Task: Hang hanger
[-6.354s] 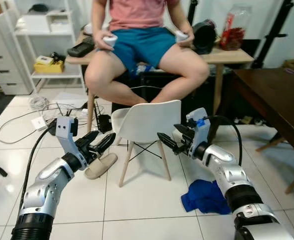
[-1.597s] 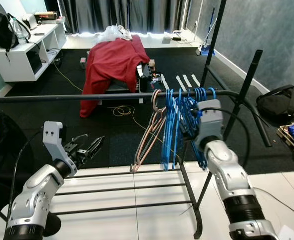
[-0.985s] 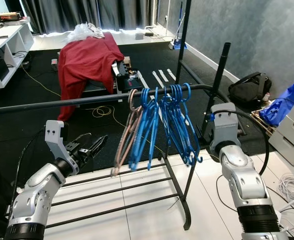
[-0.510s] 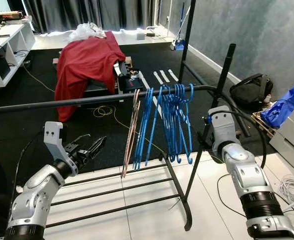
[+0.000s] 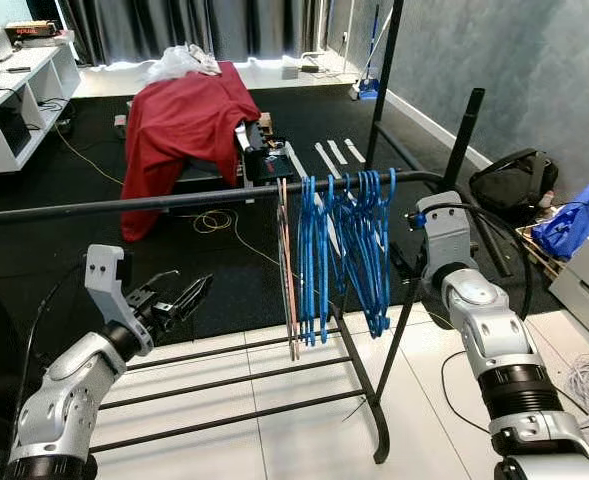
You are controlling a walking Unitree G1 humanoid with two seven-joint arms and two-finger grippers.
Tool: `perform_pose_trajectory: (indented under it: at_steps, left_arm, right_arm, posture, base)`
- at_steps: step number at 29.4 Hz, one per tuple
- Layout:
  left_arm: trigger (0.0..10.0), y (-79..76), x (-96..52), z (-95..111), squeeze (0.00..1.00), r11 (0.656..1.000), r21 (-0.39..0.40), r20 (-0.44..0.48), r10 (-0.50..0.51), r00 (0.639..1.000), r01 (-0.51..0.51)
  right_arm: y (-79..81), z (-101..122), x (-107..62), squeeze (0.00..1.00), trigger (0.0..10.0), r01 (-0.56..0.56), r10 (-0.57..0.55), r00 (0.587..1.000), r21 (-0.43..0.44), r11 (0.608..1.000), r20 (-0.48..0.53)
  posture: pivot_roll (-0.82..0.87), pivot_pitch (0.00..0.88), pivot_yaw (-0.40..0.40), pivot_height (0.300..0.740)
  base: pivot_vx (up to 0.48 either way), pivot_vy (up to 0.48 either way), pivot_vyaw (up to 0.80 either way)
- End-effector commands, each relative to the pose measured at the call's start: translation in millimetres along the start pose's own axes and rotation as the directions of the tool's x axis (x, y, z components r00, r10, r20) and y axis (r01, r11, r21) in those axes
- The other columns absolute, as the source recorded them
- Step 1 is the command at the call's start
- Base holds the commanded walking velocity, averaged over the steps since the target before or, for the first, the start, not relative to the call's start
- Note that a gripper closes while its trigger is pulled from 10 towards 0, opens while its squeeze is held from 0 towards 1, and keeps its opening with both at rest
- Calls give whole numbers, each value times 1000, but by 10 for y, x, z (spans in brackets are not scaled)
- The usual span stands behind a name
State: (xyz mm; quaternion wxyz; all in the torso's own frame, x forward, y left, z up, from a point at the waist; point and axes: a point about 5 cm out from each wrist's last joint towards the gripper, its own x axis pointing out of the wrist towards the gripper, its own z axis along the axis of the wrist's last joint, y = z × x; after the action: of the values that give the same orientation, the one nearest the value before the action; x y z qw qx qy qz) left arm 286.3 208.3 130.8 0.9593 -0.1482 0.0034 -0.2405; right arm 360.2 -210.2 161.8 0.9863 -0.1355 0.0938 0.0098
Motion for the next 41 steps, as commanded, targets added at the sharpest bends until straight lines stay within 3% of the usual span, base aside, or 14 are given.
perform_pose_trajectory:
  at_steps: [1,12,27,41]
  left_arm:
    - [10000,-5,-21,18,0,1000,10,-9,-8,1000,8]
    - [10000,-2,-67,27,0,1000,4,-15,-6,1000,6]
    - [10000,-8,-72,33,0,1000,-2,-19,-6,1000,6]
    - [10000,-12,-55,28,0,1000,-8,-15,-7,1000,7]
  right_arm:
    - [9,18,19,0,10000,-7,7,1000,25,1000,9]
    - [179,20,172,0,10000,-79,81,997,87,993,-19]
    - [106,255,209,0,10000,-70,61,996,132,989,71]
    - [230,261,228,0,10000,-88,87,996,125,988,16]
  posture:
    - [-19,23,4,740]
    - [-4,36,3,740]
    - [-7,39,7,740]
    - [-11,32,2,740]
  base:
    - [0,0,0]
    - [0,0,0]
    - [0,0,0]
    - [0,0,0]
